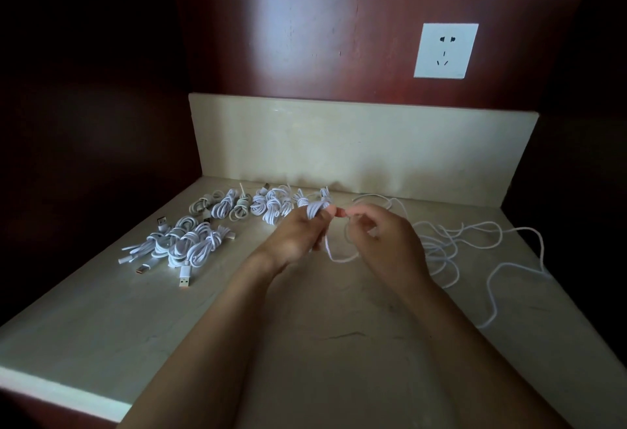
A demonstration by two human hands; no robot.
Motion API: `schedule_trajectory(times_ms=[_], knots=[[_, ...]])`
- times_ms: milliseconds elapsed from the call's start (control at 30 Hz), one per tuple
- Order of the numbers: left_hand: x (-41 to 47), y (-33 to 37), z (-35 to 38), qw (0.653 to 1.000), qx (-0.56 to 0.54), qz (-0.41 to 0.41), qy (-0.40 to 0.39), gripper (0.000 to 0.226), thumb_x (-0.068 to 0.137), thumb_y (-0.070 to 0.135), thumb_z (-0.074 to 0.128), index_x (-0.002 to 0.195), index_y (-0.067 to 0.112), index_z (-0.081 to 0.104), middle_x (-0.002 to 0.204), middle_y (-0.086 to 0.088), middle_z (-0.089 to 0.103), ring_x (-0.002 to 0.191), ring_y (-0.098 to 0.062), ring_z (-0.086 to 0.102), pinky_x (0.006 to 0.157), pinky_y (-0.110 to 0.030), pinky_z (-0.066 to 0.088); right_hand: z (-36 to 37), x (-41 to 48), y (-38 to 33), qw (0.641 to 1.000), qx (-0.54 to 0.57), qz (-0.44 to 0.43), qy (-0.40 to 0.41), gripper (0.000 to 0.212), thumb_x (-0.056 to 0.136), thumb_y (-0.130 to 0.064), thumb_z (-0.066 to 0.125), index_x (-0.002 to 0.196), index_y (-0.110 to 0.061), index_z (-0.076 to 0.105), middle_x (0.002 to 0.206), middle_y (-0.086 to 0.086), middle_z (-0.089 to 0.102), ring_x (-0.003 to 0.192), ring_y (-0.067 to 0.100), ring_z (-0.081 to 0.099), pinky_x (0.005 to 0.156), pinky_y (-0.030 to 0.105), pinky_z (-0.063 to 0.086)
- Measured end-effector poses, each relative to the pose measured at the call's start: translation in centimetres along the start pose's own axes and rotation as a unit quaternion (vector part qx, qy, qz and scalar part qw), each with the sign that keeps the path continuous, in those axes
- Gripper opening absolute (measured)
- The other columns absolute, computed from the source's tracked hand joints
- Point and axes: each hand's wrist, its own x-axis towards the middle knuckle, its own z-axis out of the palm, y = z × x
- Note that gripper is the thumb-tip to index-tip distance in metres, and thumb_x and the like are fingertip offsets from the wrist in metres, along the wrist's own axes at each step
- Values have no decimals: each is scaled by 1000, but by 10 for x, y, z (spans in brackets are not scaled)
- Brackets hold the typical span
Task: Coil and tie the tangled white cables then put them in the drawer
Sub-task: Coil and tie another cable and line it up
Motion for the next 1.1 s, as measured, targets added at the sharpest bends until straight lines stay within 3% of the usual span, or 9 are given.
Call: schedule_trajectory(times_ms=[133,233,333,433,600,700,800,1000,1100], knots=[[-9,8,3,998,28,32,-46,31,103,32,45,74,23,53,53,8,44,46,-8,39,46,-22,35,2,-1,1,990,-100,-93,24,35,82,-30,47,108,-27,71,93,-3,74,88,21,66,79,34,50],[-11,13,3,994,32,22,-100,15,103,30,44,111,29,58,57,9,44,46,-5,37,44,-20,32,5,0,4,996,8,-49,-73,40,88,-27,44,120,-23,67,113,-5,71,104,14,63,90,34,49],[-10,20,1,990,-17,-30,-134,36,103,28,47,137,16,43,55,6,37,45,-8,33,42,-18,29,4,3,-2,975,197,24,-99,33,82,-23,43,98,-22,72,90,-10,72,86,8,65,82,35,54],[-13,31,0,978,-41,-32,-200,6,101,18,50,105,18,55,59,2,31,49,-11,26,43,-20,23,0,9,-8,939,306,113,-109,27,74,-20,43,85,-22,69,78,-6,69,75,10,65,73,37,56],[-14,28,-1,971,-15,-33,-236,22,90,-5,57,89,18,57,61,1,52,46,-8,29,42,-18,23,-1,10,-12,912,308,177,-203,40,66,-28,45,86,0,65,85,19,62,73,26,59,60,35,50],[-17,25,-4,960,-3,-49,-276,26,85,-9,57,80,16,63,66,-1,62,46,-7,29,42,-18,21,-7,5,-13,881,345,182,-268,26,75,-30,50,76,-6,61,64,15,49,49,20,47,46,25,41],[-18,18,-4,958,-3,-58,-282,15,77,-2,56,92,3,56,78,-13,56,45,-6,30,41,-15,25,-12,2,-9,869,335,164,-327,42,99,-28,51,57,-23,56,52,-2,30,38,9,29,41,21,31],[-22,17,1,962,98,29,-254,30,80,-15,50,102,5,55,72,5,65,53,0,54,43,-15,37,-9,-2,-11,884,280,151,-341,29,101,-27,51,77,-16,63,60,3,51,48,18,59,49,30,54],[-22,15,-1,959,116,65,-249,45,74,-20,51,113,1,55,85,-5,71,76,-9,68,60,-24,53,-8,-4,-11,861,310,196,-353,26,100,-29,53,79,-15,59,58,1,48,39,11,45,38,19,38]])
